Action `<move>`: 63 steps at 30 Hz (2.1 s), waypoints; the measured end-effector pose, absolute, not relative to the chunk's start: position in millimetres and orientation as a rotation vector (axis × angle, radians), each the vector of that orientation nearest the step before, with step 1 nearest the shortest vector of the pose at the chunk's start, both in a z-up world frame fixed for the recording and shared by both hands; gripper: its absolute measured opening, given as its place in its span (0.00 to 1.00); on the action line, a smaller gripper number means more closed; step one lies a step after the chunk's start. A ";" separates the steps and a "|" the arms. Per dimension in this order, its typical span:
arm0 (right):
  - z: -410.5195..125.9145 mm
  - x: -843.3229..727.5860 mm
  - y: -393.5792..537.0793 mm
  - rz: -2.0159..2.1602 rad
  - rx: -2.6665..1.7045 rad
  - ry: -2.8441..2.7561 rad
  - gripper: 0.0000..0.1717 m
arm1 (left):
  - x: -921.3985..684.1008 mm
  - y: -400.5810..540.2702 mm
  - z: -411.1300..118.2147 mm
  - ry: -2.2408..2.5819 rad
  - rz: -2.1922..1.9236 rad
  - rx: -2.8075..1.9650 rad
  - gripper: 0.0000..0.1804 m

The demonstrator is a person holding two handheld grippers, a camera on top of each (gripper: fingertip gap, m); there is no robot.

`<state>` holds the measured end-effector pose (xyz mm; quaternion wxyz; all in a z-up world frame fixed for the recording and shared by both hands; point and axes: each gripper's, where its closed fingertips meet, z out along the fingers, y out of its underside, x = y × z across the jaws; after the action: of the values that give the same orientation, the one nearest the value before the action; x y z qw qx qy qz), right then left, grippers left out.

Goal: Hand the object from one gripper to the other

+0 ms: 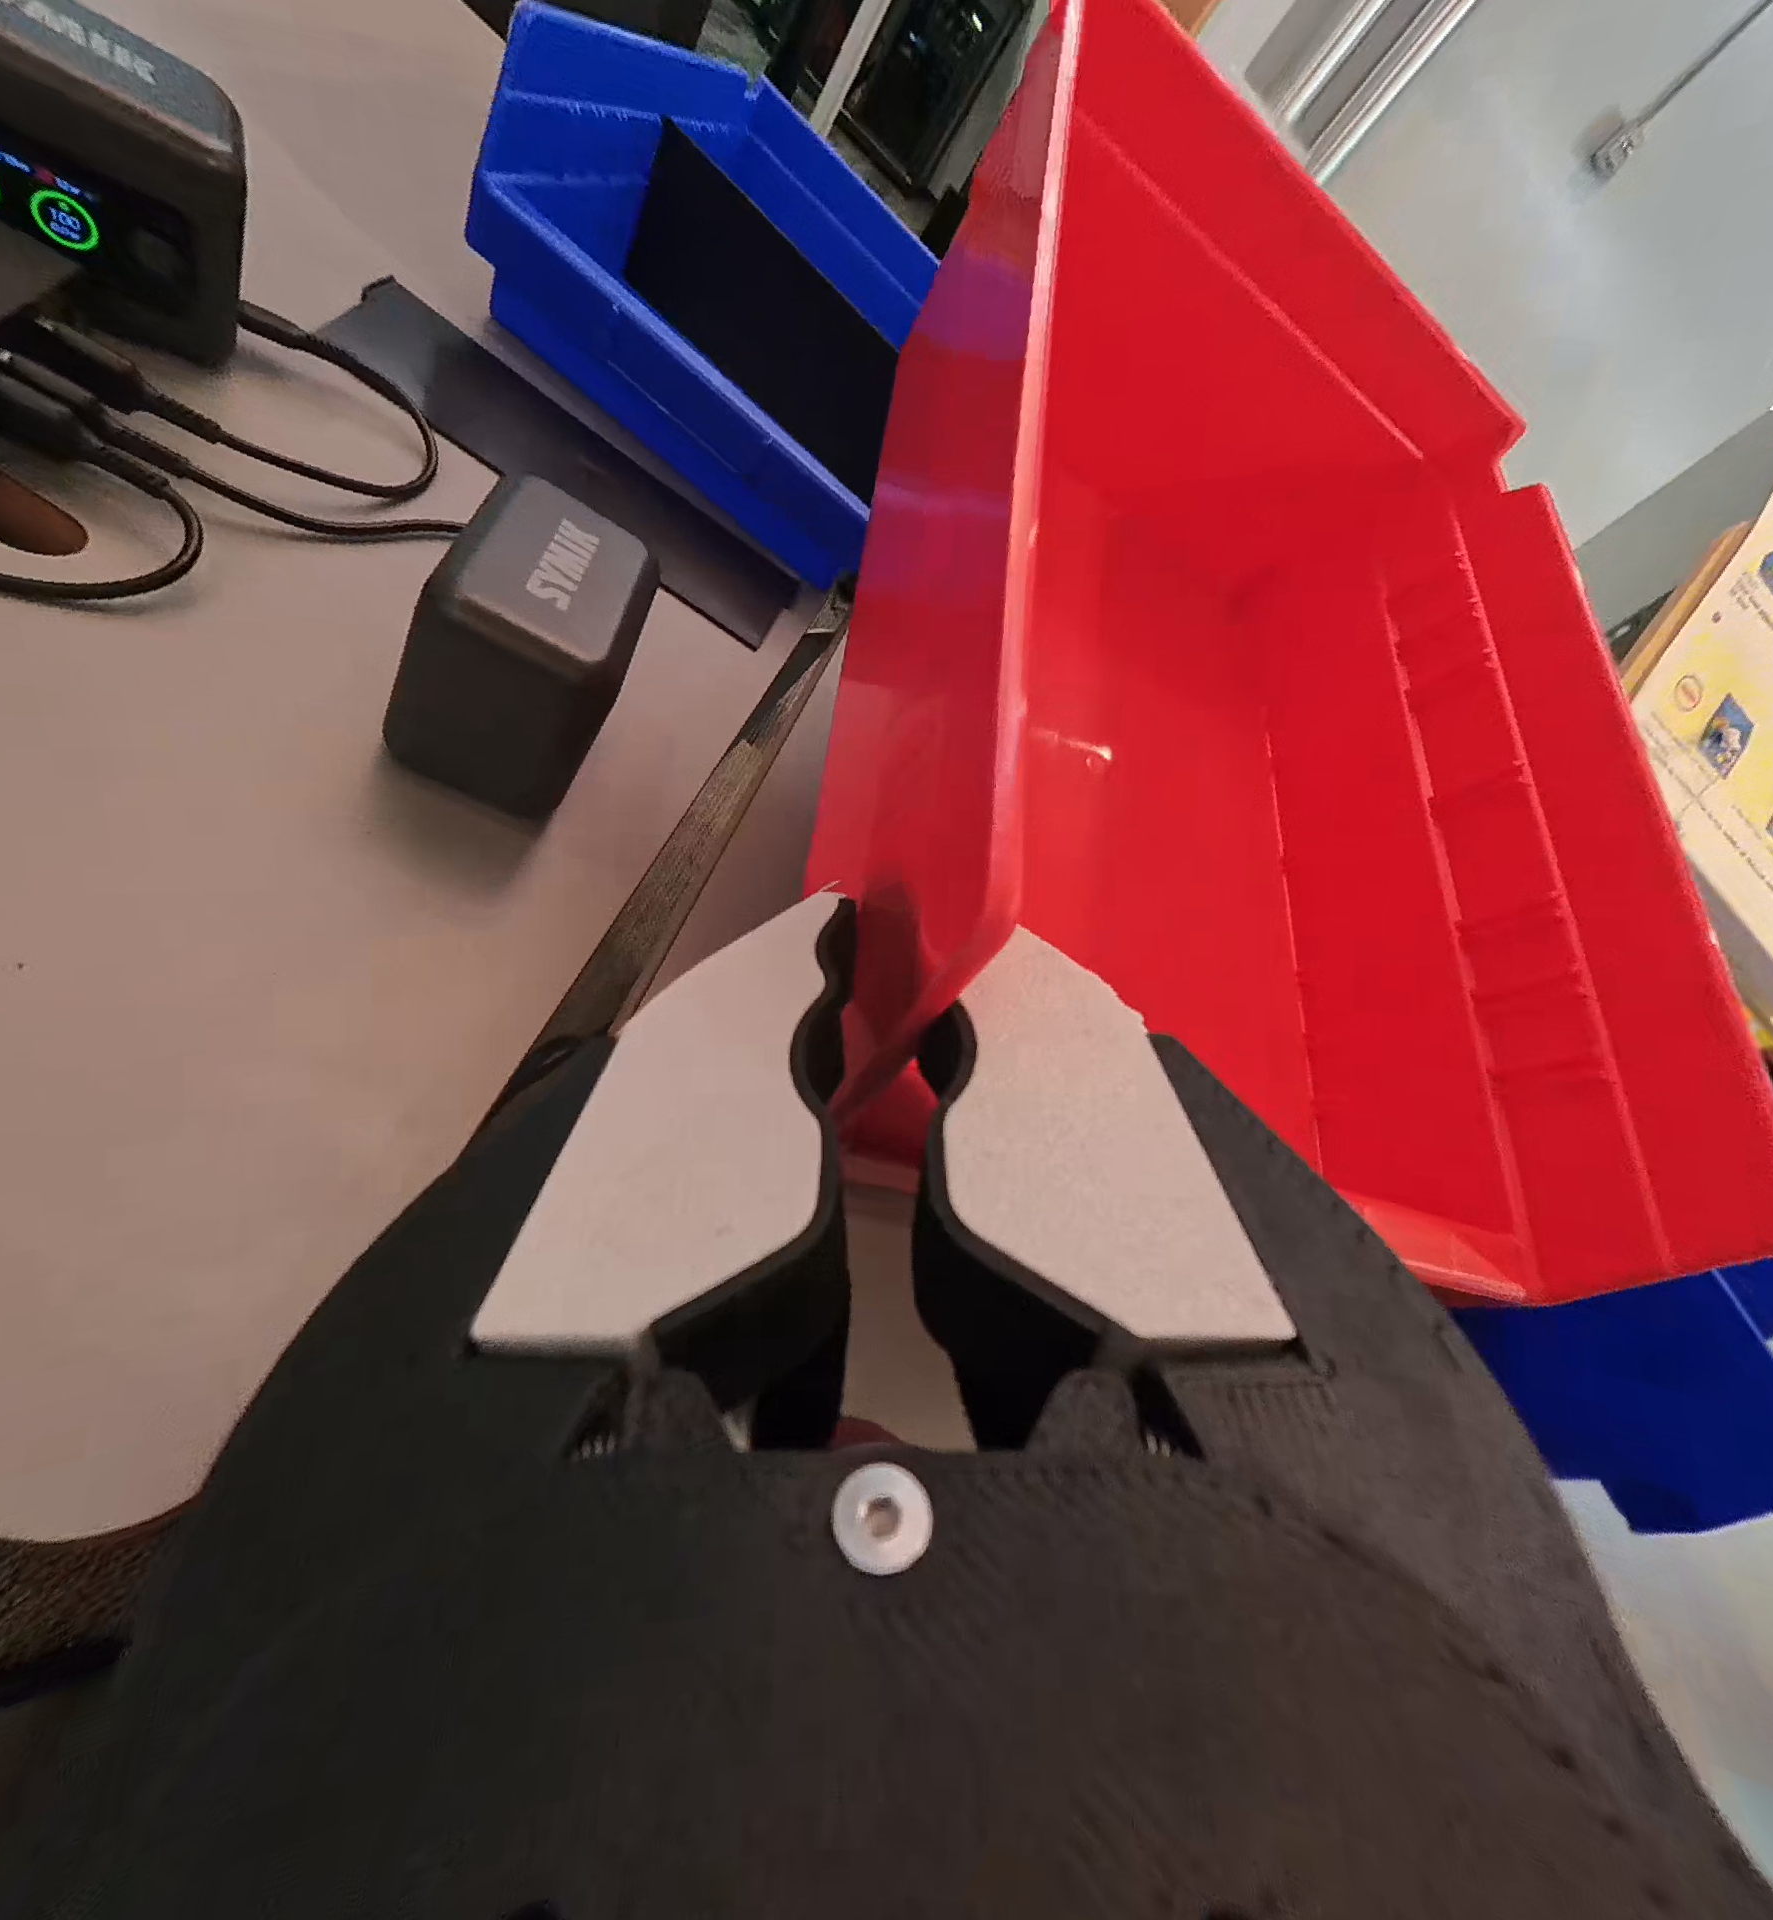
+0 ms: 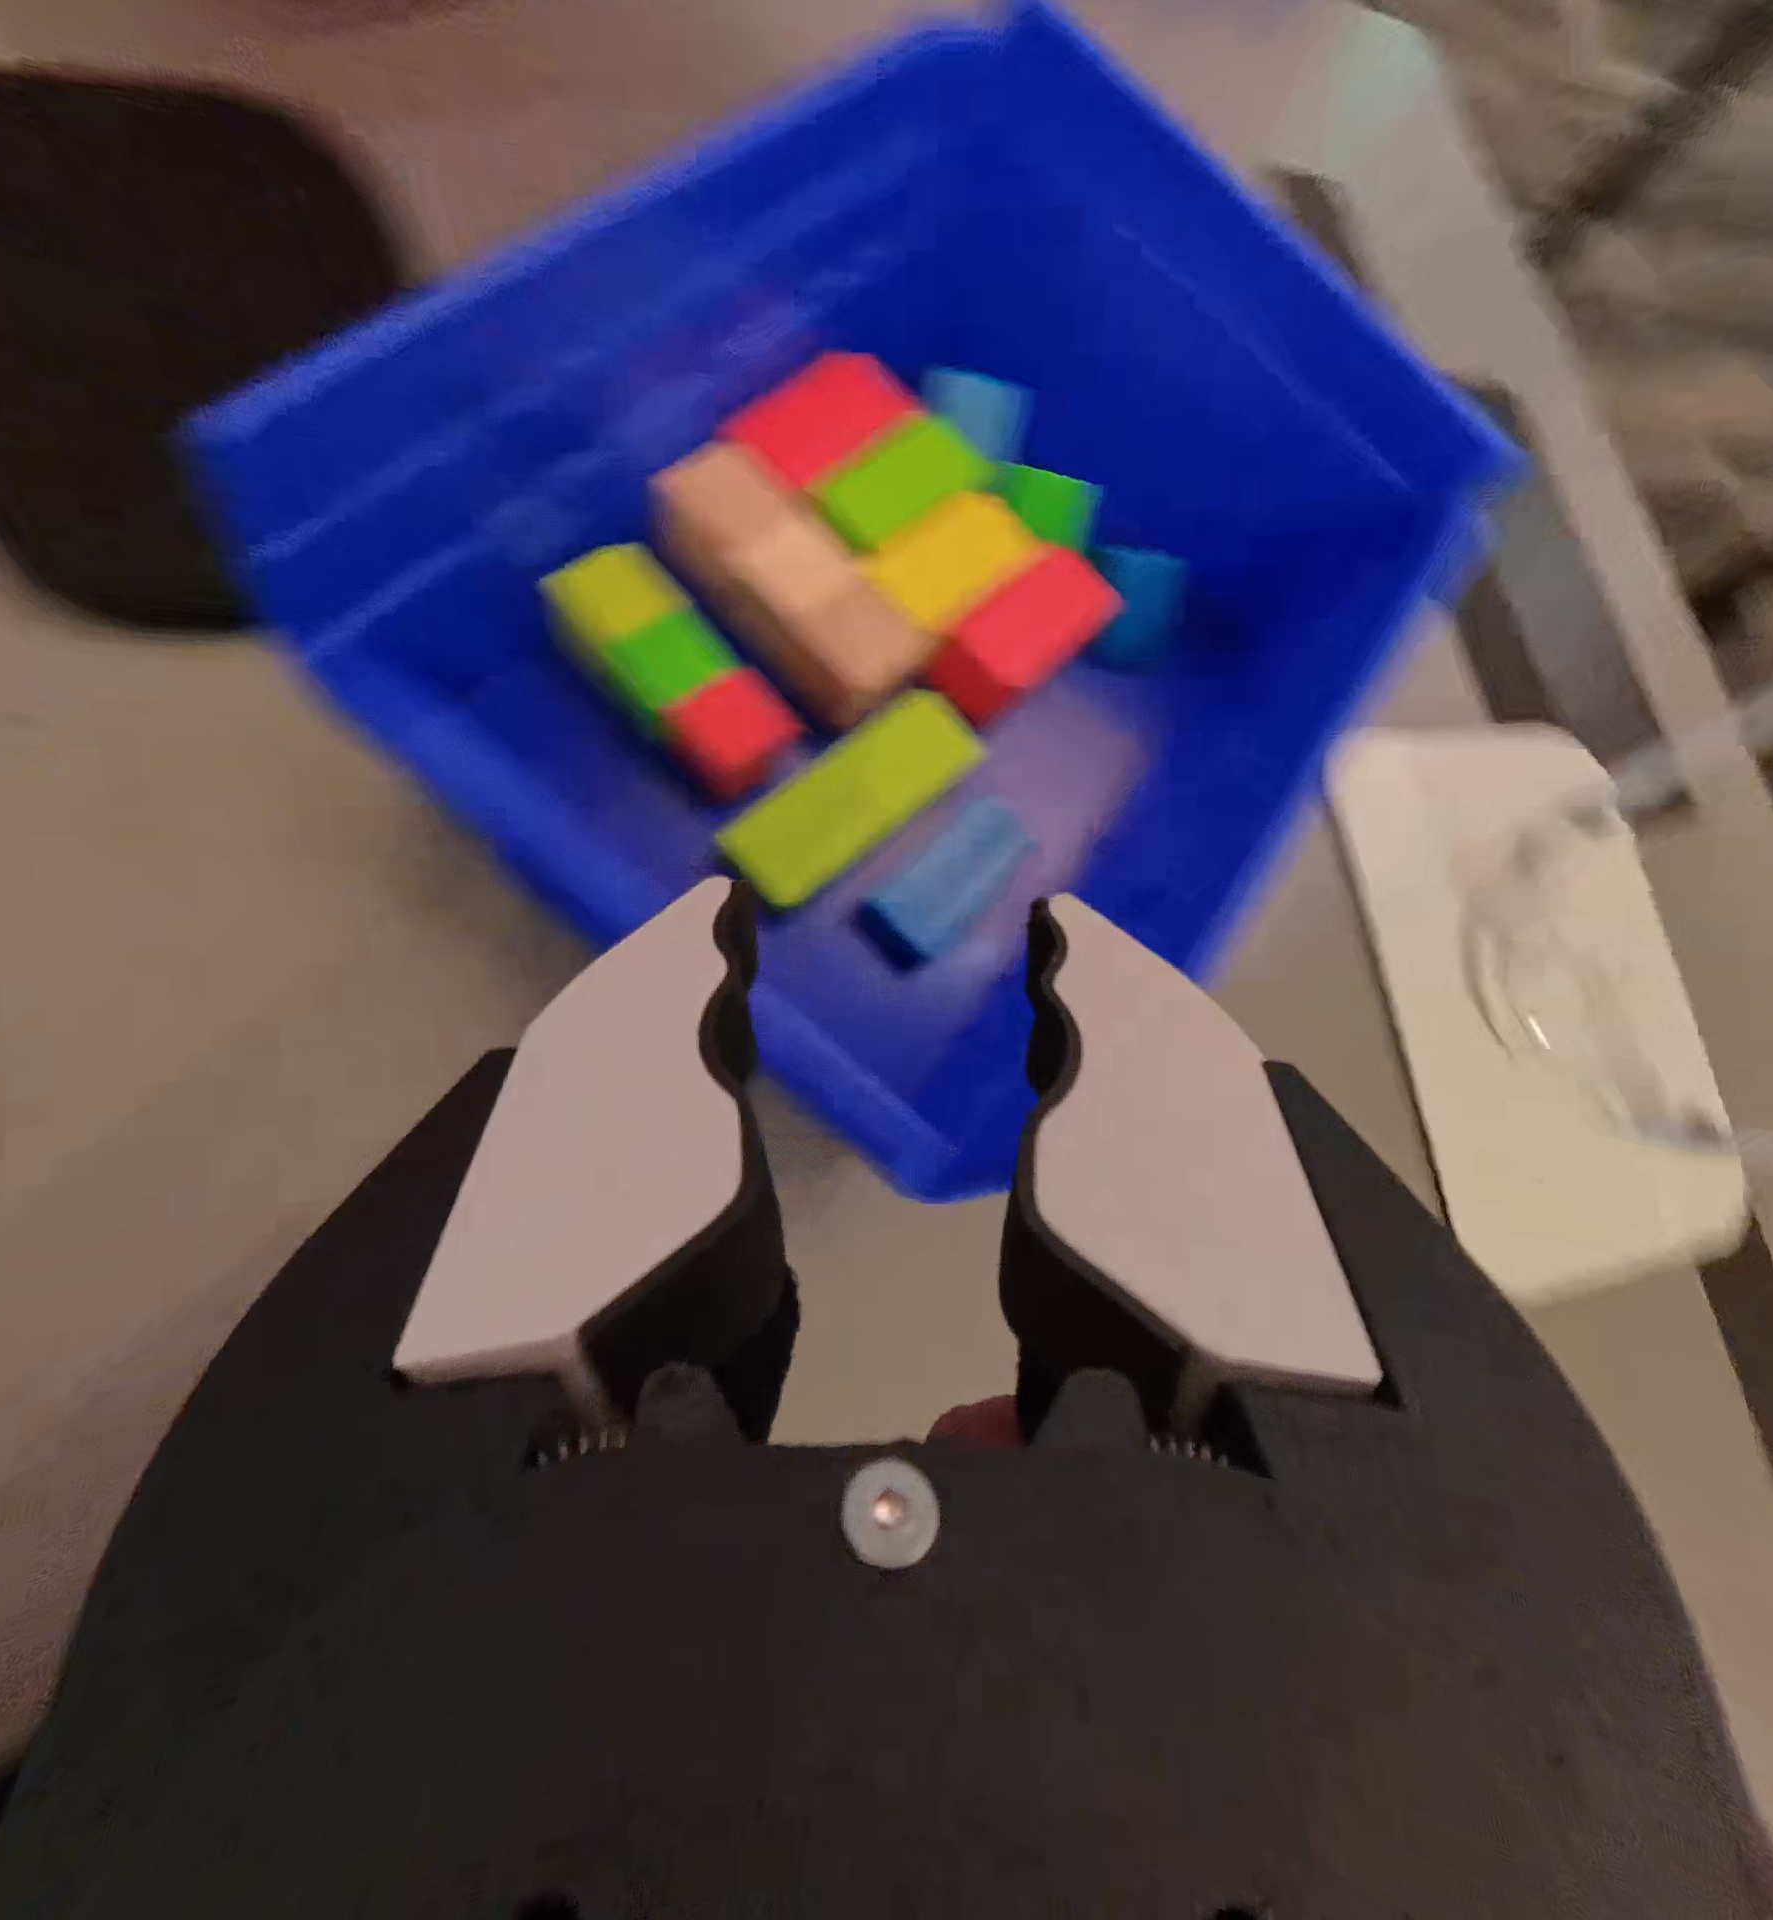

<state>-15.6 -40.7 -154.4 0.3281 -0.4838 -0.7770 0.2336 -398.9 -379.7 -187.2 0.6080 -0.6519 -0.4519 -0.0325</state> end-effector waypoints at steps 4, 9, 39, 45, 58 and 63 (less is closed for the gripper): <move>-199.3 -7.0 -84.0 0.428 -1.014 -2.349 0.31 | -394.5 -371.4 -185.1 -1.037 -0.086 -1.484 0.05; -248.7 -19.5 -80.9 0.273 -0.925 -2.451 0.31 | -384.2 -360.9 -187.8 -1.021 -0.094 -1.514 0.05; -259.7 -304.0 -68.2 0.089 -1.318 -2.301 0.16 | -415.4 -409.5 -151.5 -1.071 -0.032 -1.280 0.06; -258.9 -350.2 -52.3 0.079 -1.433 -2.239 0.16 | -414.6 -399.1 -155.5 -1.067 -0.029 -1.331 0.06; -101.9 -125.3 -38.3 0.732 -1.469 -1.894 0.40 | -326.6 -309.7 -69.5 -0.638 -0.220 -1.454 0.06; -86.3 31.1 18.3 0.715 -1.649 -1.572 0.41 | -228.6 -208.5 -45.9 -0.360 -0.444 -1.582 0.06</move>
<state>31.1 18.3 -86.3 0.3679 -0.6420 -0.6123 0.2784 -228.6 -208.5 -45.9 0.6667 -0.7010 -0.1596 -0.1967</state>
